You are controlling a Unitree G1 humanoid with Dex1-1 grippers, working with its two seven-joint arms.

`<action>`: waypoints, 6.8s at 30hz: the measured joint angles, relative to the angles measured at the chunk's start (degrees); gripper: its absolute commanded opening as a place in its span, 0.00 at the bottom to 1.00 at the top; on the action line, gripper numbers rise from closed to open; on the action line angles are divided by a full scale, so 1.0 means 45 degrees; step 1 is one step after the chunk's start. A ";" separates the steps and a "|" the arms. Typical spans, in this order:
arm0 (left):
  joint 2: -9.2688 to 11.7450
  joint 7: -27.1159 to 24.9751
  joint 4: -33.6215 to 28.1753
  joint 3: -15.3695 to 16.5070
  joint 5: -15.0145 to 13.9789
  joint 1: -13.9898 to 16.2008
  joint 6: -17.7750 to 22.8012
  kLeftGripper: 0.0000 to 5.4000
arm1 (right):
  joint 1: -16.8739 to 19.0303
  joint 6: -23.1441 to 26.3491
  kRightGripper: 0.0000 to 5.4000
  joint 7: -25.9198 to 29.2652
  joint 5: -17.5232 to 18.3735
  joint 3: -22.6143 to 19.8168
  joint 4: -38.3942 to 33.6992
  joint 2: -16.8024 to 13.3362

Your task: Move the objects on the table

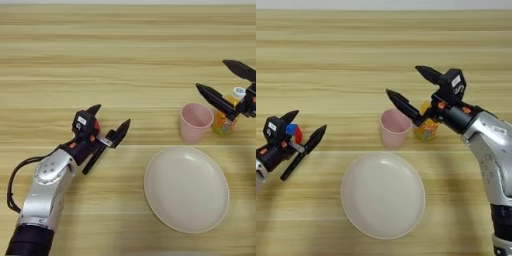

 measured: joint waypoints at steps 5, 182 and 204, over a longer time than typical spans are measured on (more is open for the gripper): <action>0.0006 -0.0003 0.0094 0.0005 0.0001 -0.0025 -0.0098 1.00 | 0.0006 -0.0623 1.00 -0.0037 -0.0276 -0.0301 0.1096 -0.0110; 0.0175 -0.0222 0.0582 0.0294 -0.0011 -0.0336 -0.0496 1.00 | 0.1563 -0.2347 0.32 0.3371 -0.1767 0.3988 0.1026 -0.0877; 0.0495 -0.0374 0.0171 0.0451 -0.0031 -0.0053 -0.0362 1.00 | 0.1796 -0.4933 0.32 0.3459 -0.2038 0.4201 0.2905 -0.0037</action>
